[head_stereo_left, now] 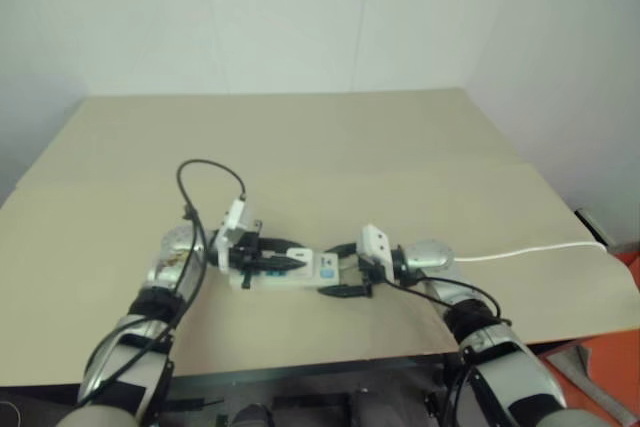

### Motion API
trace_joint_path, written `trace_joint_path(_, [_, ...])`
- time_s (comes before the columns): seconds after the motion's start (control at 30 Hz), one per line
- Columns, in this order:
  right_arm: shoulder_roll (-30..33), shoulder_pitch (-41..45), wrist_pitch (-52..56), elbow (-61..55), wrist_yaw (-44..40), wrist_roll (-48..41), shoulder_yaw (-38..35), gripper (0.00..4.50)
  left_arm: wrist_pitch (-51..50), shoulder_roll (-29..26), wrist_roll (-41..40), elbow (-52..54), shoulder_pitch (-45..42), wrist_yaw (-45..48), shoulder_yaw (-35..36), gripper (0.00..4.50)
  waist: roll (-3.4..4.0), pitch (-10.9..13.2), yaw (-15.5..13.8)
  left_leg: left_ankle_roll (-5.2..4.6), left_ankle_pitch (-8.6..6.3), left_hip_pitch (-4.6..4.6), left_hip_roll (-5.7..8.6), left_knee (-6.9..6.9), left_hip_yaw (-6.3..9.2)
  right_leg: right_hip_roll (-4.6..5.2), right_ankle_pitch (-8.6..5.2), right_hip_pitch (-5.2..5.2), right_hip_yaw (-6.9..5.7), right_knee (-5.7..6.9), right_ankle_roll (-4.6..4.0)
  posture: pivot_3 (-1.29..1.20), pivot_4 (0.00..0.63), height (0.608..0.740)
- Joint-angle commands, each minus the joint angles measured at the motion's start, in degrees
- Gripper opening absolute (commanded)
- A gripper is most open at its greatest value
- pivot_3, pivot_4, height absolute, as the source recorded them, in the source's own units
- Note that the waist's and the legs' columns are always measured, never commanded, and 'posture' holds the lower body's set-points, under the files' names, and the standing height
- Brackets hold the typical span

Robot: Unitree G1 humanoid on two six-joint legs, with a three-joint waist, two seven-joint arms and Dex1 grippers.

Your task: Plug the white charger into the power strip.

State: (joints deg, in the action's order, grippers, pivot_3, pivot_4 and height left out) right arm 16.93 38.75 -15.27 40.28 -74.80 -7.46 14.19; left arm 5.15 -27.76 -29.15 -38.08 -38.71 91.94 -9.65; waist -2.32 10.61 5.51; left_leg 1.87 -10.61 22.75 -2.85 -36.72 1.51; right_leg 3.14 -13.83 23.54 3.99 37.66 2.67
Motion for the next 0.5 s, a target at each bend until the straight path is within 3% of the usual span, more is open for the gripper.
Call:
trace_joint_path(0.03, [0.48,-2.0,-0.01,0.52,-1.04,1.46,1.07,3.42,0.99,-0.98,2.51,0.13,2.22,0.56,1.1,0.99,0.0,0.0,-0.01,0.0,0.0,-0.01,0.0,0.0,0.0,0.0,0.0,-0.01,0.0,-0.01,0.0,0.0,0.15,0.74])
trace_joint_path(0.5, [0.26,-2.52,-0.29,0.21,0.05,1.82,1.34,3.42,9.3,-0.93,9.2,-5.81,3.61,0.2,0.09,0.99,0.02,-0.39,-0.03,0.0,-0.01,-0.47,0.0,0.2,-0.02,0.01,-0.05,-0.41,0.0,-0.1,-0.05,0.0,0.15,0.74])
